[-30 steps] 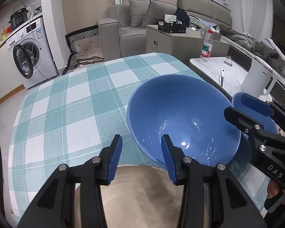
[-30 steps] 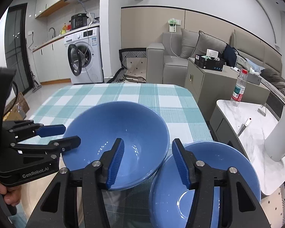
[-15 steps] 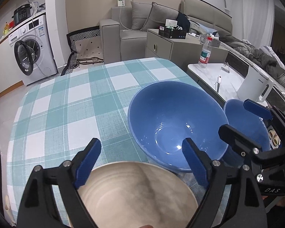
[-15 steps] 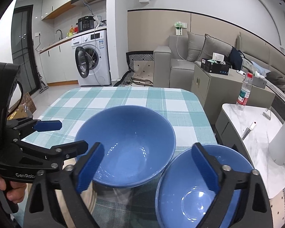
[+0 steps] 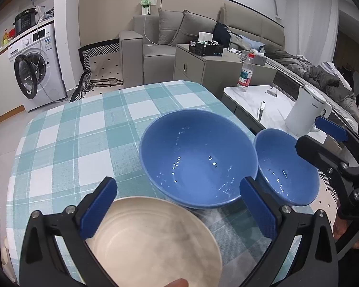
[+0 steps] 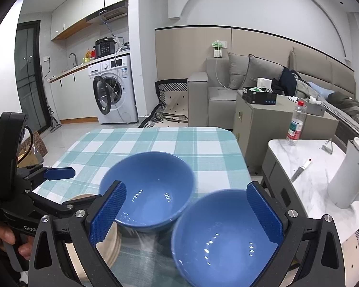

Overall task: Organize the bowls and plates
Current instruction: 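Lower the blue bowl onto the tablecloth and open both grippers, then move both grippers to the placed blue bowl rim and close them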

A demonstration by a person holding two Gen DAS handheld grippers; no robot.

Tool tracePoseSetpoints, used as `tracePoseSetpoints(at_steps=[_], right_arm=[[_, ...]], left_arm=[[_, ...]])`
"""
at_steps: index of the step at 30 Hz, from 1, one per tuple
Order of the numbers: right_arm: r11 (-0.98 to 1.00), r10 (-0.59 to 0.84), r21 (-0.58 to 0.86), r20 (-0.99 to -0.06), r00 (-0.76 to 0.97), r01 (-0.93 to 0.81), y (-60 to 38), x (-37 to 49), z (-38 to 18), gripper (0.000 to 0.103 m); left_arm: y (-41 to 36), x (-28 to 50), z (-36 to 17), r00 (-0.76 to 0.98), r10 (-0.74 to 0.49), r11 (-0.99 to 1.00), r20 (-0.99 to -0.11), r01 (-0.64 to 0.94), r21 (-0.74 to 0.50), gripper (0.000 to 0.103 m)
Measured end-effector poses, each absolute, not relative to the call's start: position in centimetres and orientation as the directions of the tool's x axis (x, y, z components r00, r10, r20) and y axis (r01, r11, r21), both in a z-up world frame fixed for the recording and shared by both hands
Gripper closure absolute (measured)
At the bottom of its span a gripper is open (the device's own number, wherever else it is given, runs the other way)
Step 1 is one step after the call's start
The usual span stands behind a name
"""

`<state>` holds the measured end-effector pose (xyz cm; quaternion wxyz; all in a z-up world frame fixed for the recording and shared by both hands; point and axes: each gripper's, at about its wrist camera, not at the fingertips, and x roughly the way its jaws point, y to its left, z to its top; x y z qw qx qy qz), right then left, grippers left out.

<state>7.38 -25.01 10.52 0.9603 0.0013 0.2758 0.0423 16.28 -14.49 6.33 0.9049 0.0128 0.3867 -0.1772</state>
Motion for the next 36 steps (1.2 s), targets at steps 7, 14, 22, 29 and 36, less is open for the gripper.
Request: tracePoseSetpoints(at_steps=[7,14,22,29,36], right_arm=[[0.999,0.051,0.041,-0.534,0.844,-0.034,-28.5,6.0,11.5,0.001],[0.998,0.016,0.059,-0.551,0.834,0.02,-32.3,5.3,11.4,0.001],[0.993,-0.083,0.013,-0.637,0.767,0.117,-35.0,6.5,9.1,0.001],[0.992,-0.064,0.034,-0.678,0.733,0.118,-37.0,7.4,6.9,0.001],[0.991,-0.047,0.059,-0.69,0.722,0.121,-38.4,7.6,5.7,0.001]], left_arm=[[-17.1,15.0,6.6,0.65,-0.308,0.935,-0.695,0.341,-0.096,0.0],[-19.7,13.9,6.3,0.635,-0.325,0.924,-0.7,0.37,-0.094,0.0],[-22.6,12.6,5.8,0.603,-0.351,0.905,-0.716,0.414,-0.096,0.0],[-24.4,11.6,5.3,0.572,-0.384,0.88,-0.724,0.466,-0.098,0.003],[-25.6,11.0,4.9,0.521,-0.435,0.845,-0.735,0.518,-0.133,0.021]])
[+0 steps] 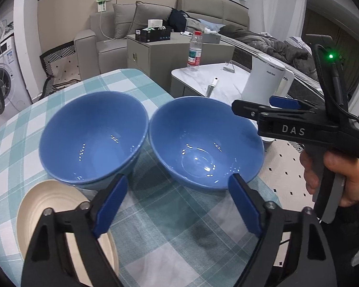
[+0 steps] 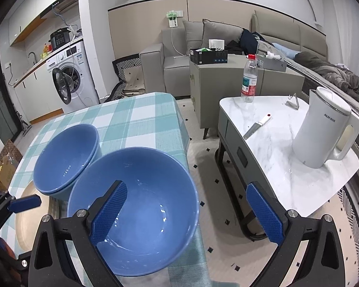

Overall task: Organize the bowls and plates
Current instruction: 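Move both grippers to the placed blue bowl rim and close them, then lift the blue bowl with both grippers and carry it over the other bowl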

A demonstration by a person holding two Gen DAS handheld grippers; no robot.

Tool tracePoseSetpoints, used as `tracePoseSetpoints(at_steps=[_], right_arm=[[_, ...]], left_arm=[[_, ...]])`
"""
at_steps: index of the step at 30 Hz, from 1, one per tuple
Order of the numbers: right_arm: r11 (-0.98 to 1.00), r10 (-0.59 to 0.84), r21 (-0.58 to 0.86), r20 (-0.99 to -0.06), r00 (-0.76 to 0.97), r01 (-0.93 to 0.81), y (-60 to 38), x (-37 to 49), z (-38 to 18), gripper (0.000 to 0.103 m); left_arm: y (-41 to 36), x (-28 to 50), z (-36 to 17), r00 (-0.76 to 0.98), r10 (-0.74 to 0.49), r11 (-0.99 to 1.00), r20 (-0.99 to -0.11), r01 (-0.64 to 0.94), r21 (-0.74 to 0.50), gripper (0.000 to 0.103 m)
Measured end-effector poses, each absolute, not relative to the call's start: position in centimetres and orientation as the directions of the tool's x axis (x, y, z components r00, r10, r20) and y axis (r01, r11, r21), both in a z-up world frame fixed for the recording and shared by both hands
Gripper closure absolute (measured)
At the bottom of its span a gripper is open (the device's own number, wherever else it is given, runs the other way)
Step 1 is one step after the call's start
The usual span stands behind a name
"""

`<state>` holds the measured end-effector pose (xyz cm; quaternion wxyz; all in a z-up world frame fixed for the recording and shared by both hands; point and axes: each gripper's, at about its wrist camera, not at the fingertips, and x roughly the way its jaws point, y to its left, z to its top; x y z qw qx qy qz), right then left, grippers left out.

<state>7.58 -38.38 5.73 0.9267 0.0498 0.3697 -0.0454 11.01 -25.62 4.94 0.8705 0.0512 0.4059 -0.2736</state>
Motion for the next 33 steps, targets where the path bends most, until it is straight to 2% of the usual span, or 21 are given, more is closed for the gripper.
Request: tracePoseSetpoints(at_steps=[2,7,9,15,21,27,30,33], right_arm=[[0.991,-0.037,0.066,-0.69,0.723,0.114,-38.5,7.6,5.5,0.001],[0.993,-0.038,0.05,-0.704,0.71,0.103,-38.6,7.9,4.7,0.007],[0.994,-0.05,0.035,-0.719,0.693,0.107,-38.6,8.3,4.1,0.021],[0.994,-0.043,0.031,-0.751,0.659,0.1,-38.4,9.1,2.8,0.044],[0.995,-0.051,0.018,-0.756,0.653,0.098,-38.3,9.4,2.2,0.045],[0.994,-0.058,0.017,-0.761,0.647,0.11,-38.5,9.6,1.9,0.064],[0.995,-0.056,0.014,-0.763,0.644,0.103,-38.4,9.7,1.9,0.069],[0.996,-0.056,0.006,-0.761,0.647,0.094,-38.2,9.6,2.0,0.07]], left_arm=[[-26.0,11.0,4.7,0.507,-0.442,0.84,-0.741,0.524,-0.142,0.024],[-26.9,11.6,3.9,0.46,-0.452,0.837,-0.764,0.515,-0.185,0.042],[-27.1,12.1,3.4,0.443,-0.454,0.839,-0.773,0.503,-0.205,0.048],[-27.6,13.0,2.8,0.44,-0.452,0.846,-0.776,0.486,-0.218,0.054],[-27.6,13.8,2.3,0.435,-0.45,0.851,-0.78,0.475,-0.225,0.06],[-27.7,14.0,2.1,0.434,-0.451,0.847,-0.78,0.483,-0.221,0.067],[-27.8,14.1,2.1,0.438,-0.448,0.848,-0.779,0.485,-0.214,0.069],[-27.7,14.2,2.1,0.439,-0.448,0.848,-0.779,0.486,-0.214,0.07]])
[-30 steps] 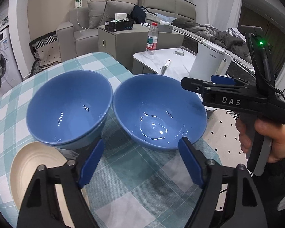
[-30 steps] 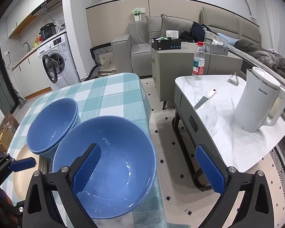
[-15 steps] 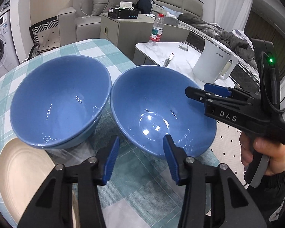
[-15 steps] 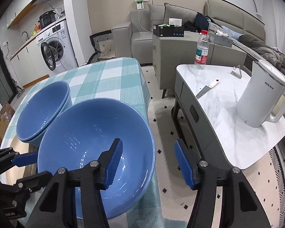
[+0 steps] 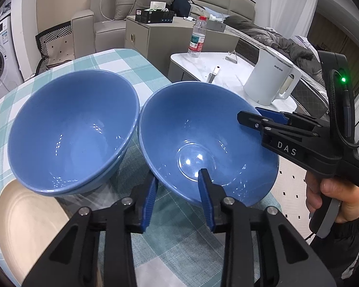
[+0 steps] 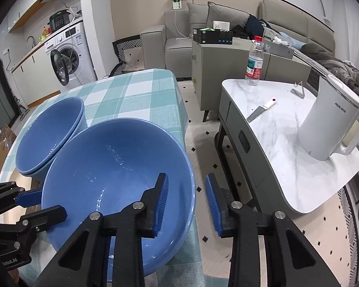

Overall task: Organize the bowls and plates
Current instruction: 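Lift the blue bowl with both grippers and carry it over the other bowl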

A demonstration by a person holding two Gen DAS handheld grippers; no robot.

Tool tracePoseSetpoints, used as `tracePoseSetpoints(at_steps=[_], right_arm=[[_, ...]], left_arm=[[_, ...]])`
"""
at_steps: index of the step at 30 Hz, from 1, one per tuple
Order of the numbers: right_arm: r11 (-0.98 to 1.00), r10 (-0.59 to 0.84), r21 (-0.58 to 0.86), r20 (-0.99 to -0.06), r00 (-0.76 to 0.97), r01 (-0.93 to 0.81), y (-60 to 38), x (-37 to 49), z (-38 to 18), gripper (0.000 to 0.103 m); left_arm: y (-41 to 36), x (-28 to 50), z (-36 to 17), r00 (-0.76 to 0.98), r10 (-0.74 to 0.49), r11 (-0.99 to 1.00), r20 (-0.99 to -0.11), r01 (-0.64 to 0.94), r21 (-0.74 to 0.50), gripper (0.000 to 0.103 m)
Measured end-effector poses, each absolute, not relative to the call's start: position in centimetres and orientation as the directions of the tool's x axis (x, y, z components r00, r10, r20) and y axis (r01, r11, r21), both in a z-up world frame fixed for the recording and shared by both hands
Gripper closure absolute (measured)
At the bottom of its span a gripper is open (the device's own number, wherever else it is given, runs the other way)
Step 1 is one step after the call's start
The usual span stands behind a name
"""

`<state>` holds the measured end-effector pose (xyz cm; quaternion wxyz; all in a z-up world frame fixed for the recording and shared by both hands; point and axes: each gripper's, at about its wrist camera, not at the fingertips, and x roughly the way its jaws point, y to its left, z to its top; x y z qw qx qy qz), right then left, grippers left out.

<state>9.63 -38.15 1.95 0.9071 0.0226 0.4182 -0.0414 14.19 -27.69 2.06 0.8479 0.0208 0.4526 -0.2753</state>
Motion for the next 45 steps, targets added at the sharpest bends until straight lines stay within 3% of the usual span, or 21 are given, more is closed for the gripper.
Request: tracePoseSetpoints(at_steps=[20,45], right_arm=[[0.998,-0.045,-0.003,-0.754,0.655,0.065,-37.3,9.5,2.2,0.071],[0.997,-0.038,0.023,-0.65,0.759,0.07,-37.2,6.1,7.2,0.071]], left_arm=[[-27.9,13.9,2.4,0.465,-0.425,0.849,-0.776,0.502,-0.164,0.07],[-27.4,13.2,5.9,0.529,-0.445,0.844,-0.723,0.517,-0.141,0.07]])
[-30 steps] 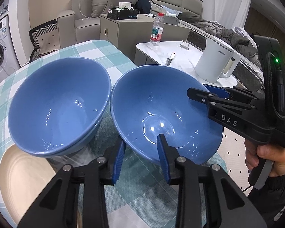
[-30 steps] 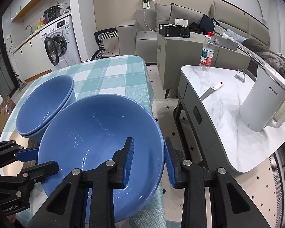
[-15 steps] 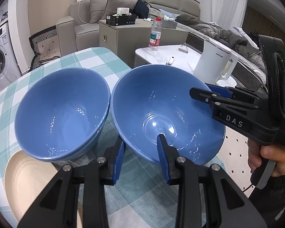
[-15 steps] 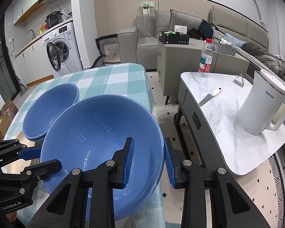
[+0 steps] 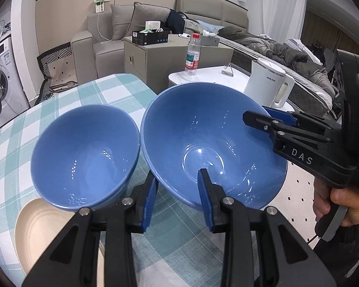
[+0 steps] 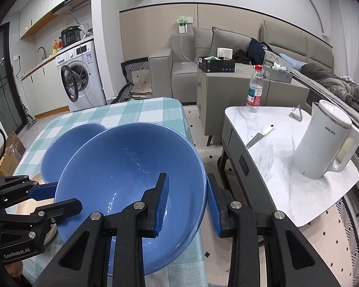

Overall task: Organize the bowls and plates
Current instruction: 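Lift the blue bowl with both grippers and carry it over the other bowl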

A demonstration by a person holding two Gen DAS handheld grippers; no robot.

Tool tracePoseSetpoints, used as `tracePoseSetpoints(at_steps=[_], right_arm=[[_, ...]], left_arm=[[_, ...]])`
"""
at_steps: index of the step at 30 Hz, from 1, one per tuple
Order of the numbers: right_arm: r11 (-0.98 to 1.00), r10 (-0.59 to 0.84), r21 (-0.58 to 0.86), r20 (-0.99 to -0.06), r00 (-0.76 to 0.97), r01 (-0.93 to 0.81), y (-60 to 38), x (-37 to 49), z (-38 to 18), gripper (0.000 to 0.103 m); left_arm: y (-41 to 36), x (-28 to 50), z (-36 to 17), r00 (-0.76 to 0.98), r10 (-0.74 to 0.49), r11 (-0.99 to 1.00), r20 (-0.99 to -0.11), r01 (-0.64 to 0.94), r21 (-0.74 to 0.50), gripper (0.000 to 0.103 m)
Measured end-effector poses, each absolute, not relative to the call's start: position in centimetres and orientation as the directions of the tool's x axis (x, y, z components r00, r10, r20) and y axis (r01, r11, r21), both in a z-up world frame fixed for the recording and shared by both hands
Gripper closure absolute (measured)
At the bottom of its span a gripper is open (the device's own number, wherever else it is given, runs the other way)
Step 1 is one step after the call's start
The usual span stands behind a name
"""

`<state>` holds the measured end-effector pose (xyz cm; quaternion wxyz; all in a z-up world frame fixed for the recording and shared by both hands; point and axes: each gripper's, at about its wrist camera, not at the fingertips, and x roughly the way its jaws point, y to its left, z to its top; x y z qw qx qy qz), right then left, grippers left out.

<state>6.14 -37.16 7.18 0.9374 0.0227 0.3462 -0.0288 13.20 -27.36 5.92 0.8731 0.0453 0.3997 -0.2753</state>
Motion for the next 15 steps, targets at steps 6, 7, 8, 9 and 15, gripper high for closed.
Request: tracePoseSetpoints(at_steps=[6,7,8,9,15], right_arm=[[0.996,-0.05,0.028,-0.638,0.768,0.088,-36.6,6.0,7.9,0.071],[0.995,-0.052,0.03,-0.634,0.771,0.092,-36.5,5.9,8.1,0.071],[0.995,-0.055,0.032,-0.631,0.774,0.097,-36.4,5.9,8.2,0.071],[0.994,-0.061,0.03,-0.628,0.776,0.102,-36.2,5.8,8.3,0.071],[0.991,-0.065,0.056,-0.603,0.795,0.124,-35.8,5.7,9.3,0.071]], left_arm=[[-27.0,13.3,6.6,0.545,-0.442,0.848,-0.712,0.512,-0.135,0.07],[-26.9,13.3,6.7,0.546,-0.443,0.849,-0.711,0.51,-0.137,0.07],[-26.8,13.3,6.8,0.547,-0.444,0.85,-0.71,0.508,-0.14,0.07],[-26.8,13.3,6.9,0.548,-0.444,0.851,-0.709,0.506,-0.143,0.07],[-26.3,13.3,7.6,0.563,-0.448,0.855,-0.694,0.497,-0.149,0.07]])
